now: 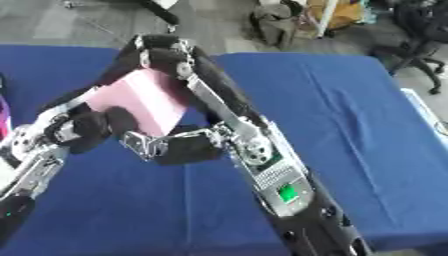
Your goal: Pick up the objects with one hand, pass them to the other hand, and then place them into the box on the other side of the table.
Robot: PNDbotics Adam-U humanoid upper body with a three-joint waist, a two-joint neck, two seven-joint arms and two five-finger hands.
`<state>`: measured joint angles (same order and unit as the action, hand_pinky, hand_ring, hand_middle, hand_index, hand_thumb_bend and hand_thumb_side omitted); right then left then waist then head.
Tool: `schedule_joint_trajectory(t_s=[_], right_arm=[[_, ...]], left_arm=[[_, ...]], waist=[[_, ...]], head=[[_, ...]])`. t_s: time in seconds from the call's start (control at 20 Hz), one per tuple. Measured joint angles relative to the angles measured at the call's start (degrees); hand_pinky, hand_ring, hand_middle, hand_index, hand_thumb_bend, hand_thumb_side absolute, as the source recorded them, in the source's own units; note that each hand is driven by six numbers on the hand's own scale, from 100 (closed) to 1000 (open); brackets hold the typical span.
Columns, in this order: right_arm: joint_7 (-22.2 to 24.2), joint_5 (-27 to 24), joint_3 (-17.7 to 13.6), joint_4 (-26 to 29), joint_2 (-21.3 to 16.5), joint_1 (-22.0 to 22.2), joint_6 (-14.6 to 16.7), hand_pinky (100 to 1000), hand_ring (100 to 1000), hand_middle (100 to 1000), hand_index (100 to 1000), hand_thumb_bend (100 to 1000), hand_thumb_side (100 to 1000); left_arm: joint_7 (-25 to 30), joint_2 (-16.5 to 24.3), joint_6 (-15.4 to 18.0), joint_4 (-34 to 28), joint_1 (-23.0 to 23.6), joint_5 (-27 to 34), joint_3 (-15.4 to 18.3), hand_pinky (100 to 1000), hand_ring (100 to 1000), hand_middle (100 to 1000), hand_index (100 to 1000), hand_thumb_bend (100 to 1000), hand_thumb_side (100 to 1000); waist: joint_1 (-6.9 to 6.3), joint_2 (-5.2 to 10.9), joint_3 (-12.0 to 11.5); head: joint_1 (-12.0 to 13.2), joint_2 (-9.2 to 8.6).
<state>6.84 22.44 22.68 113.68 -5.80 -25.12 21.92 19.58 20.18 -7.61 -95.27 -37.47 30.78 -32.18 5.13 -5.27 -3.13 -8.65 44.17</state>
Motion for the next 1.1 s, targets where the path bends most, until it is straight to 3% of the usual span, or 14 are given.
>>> schedule_joint_trajectory(t_s=[0.7, 1.1], right_arm=[[0.2, 0.0, 0.0, 0.0, 0.0, -0.1, 0.3, 261, 348, 227, 322, 100, 100], [0.2, 0.0, 0.0, 0.0, 0.0, -0.2, 0.3, 257, 346, 223, 318, 100, 100]], left_arm=[[0.0, 0.0, -0.1, -0.3, 0.0, 0.1, 0.0, 706, 717, 569, 672, 677, 547], [-0.2, 0.0, -0.3, -0.3, 0.0, 0.2, 0.0, 711, 747, 660, 736, 742, 559]], waist=[[0.00, 0.00, 0.0], [0.00, 0.00, 0.0]], head=[[0.0, -0.02], [0.0, -0.02]])
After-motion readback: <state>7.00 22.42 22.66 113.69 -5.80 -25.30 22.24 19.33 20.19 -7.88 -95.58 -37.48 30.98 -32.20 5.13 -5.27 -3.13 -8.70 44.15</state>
